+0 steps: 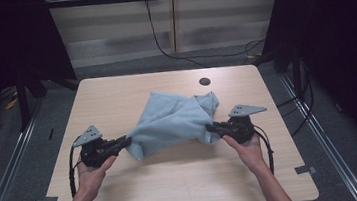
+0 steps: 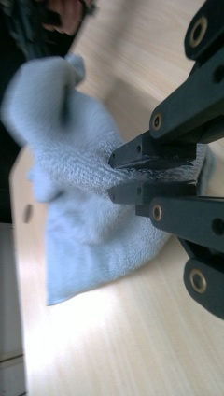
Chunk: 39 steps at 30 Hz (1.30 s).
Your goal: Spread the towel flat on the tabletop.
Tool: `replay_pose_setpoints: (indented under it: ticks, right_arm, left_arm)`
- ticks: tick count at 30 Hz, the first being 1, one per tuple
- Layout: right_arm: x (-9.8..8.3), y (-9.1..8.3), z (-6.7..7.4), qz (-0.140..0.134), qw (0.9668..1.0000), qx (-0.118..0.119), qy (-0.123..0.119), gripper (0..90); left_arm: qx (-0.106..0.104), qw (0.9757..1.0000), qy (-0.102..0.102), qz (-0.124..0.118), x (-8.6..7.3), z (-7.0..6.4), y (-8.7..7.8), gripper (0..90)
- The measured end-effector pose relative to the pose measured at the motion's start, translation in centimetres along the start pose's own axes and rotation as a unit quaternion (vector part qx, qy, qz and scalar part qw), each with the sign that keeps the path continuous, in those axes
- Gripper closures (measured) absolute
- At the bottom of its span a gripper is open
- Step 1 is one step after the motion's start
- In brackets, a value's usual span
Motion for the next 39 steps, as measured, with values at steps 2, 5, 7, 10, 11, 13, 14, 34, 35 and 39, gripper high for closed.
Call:
replay_pose_setpoints:
  ticks: [2,5,7,10,11,13,14,34,35,39]
  right_arm:
    - [0.4,-0.9,0.0,-0.013,0.9999,-0.002,-0.001,83.5]
    - [1.1,-2.0,1.1,-0.021,0.9997,0.005,-0.010,83.4]
    - [1.0,-2.2,1.4,-0.019,0.9997,0.006,-0.014,83.4]
    - [-1.6,-3.7,2.9,0.024,0.9994,0.005,-0.023,83.2]
    - [-2.6,-3.9,3.1,0.041,0.9989,0.004,-0.024,83.1]
    - [-4.5,-4.6,3.3,0.066,0.9976,0.004,-0.022,82.7]
    - [-5.1,-4.8,3.4,0.072,0.9971,0.004,-0.023,82.5]
    - [-3.9,-1.6,-1.4,0.098,0.9945,-0.038,0.007,56.5]
    - [-3.9,-0.8,-1.8,0.104,0.9934,-0.047,0.007,55.1]
    - [-4.4,1.0,-2.6,0.115,0.9910,-0.067,0.013,50.6]
  left_arm:
    - [-0.005,0.9999,0.006,-0.011,0.6,-0.4,-0.4,83.1]
    - [-0.022,0.9989,0.027,-0.031,1.9,-1.9,-1.4,83.1]
    - [-0.029,0.9985,0.041,-0.022,1.9,-2.5,-1.6,83.1]
    - [-0.062,0.9968,0.044,0.027,-0.8,-4.4,-2.4,82.9]
    - [-0.068,0.9959,0.043,0.041,-1.7,-4.9,-2.5,82.7]
    - [-0.080,0.9937,0.044,0.066,-3.1,-5.6,-2.7,81.9]
    - [-0.080,0.9937,0.044,0.066,-3.1,-5.6,-2.7,81.2]
    - [-0.049,0.9920,0.006,0.116,-2.9,-0.9,4.0,55.9]
    - [-0.049,0.9907,0.004,0.127,-3.2,-0.7,5.6,56.5]
    - [-0.052,0.9837,0.023,0.170,-4.3,-1.2,7.7,58.2]
Point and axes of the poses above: each handheld gripper's, and its own axes: y roughly forward along the jaws, x roughly out of its top, z roughly to its left, the point moved 1 cm from there along y, roughly forward along the jaws, and after that the axes turned 7 degrees about y, right-handed, at the moved point
